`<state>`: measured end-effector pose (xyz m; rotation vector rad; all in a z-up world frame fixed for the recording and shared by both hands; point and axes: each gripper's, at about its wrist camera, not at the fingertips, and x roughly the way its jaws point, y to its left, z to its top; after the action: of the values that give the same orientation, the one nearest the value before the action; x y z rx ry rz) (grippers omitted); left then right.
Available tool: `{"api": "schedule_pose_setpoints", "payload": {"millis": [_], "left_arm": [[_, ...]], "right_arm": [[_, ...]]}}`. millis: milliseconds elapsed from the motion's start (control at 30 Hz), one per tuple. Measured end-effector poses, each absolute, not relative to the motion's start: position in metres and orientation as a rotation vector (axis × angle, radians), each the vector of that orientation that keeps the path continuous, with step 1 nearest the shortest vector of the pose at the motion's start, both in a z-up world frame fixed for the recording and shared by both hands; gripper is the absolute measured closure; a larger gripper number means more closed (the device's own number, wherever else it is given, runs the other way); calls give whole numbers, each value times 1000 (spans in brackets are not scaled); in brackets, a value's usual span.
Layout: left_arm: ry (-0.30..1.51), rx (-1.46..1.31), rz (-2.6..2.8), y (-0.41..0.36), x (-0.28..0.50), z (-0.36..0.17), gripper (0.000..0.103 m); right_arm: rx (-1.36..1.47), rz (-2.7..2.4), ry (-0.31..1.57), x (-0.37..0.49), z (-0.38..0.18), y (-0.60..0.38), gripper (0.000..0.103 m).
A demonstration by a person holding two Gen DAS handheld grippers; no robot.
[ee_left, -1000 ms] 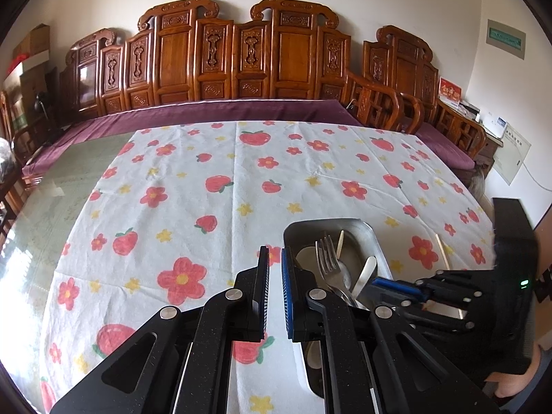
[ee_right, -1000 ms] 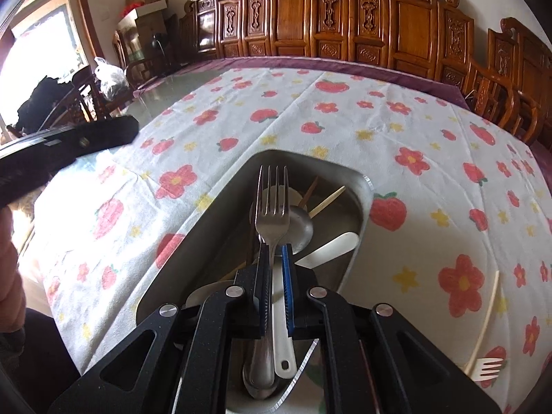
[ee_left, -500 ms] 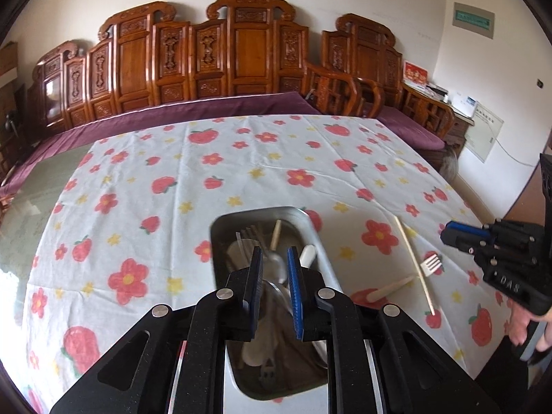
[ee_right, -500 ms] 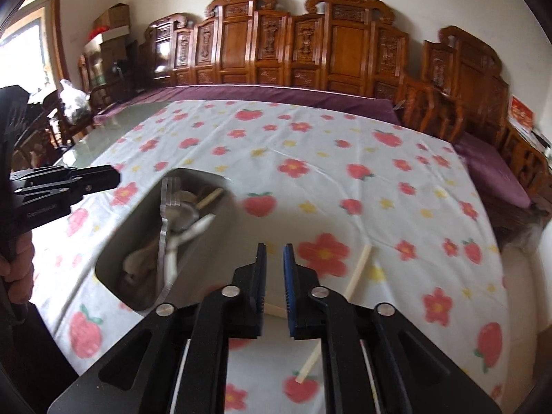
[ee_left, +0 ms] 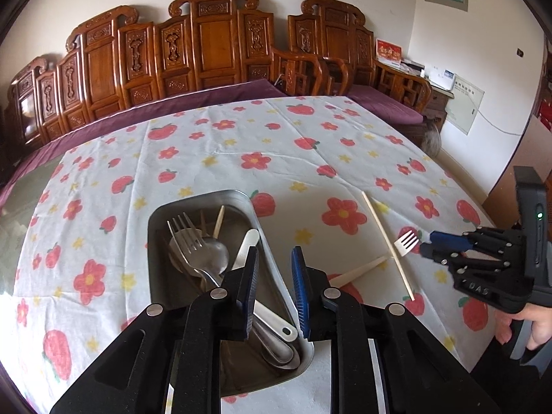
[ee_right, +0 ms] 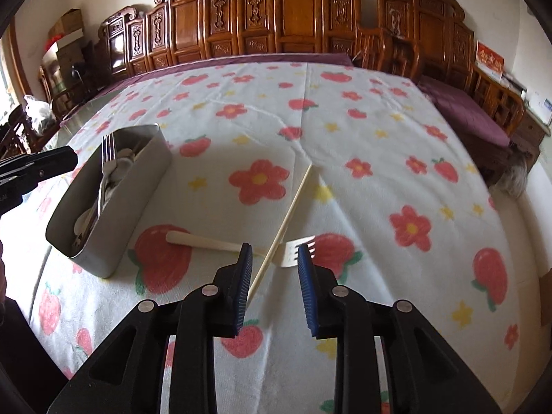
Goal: Organize utensils
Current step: 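Grasp a wooden chopstick from the table with the right gripper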
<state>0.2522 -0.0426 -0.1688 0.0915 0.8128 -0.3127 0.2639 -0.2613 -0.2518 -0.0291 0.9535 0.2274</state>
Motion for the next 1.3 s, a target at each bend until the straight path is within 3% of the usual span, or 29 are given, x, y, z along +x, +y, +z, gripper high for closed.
{"api": "schedule_pose_setpoints", "payload": {"millis": [300, 367, 433, 500, 967, 1300], "left_arm": [[819, 110, -320, -53, 252, -175, 85], [821, 114, -321, -54, 252, -176, 85], [820, 116, -324, -56, 252, -177, 85], [822, 119, -329, -59, 252, -178, 85], [810, 180, -393, -91, 237, -185, 78], [885, 221, -424, -136, 250, -209, 76]], "right_arm": [[-76, 190, 1051, 276, -285, -236, 74], [-98, 176, 1052, 275, -285, -235, 80], [-109, 167, 1055, 276, -286, -238, 93], [-110, 161, 1060, 275, -286, -244, 97], [-74, 176, 923, 231, -224, -309, 97], [0, 200, 902, 213, -223, -351, 97]]}}
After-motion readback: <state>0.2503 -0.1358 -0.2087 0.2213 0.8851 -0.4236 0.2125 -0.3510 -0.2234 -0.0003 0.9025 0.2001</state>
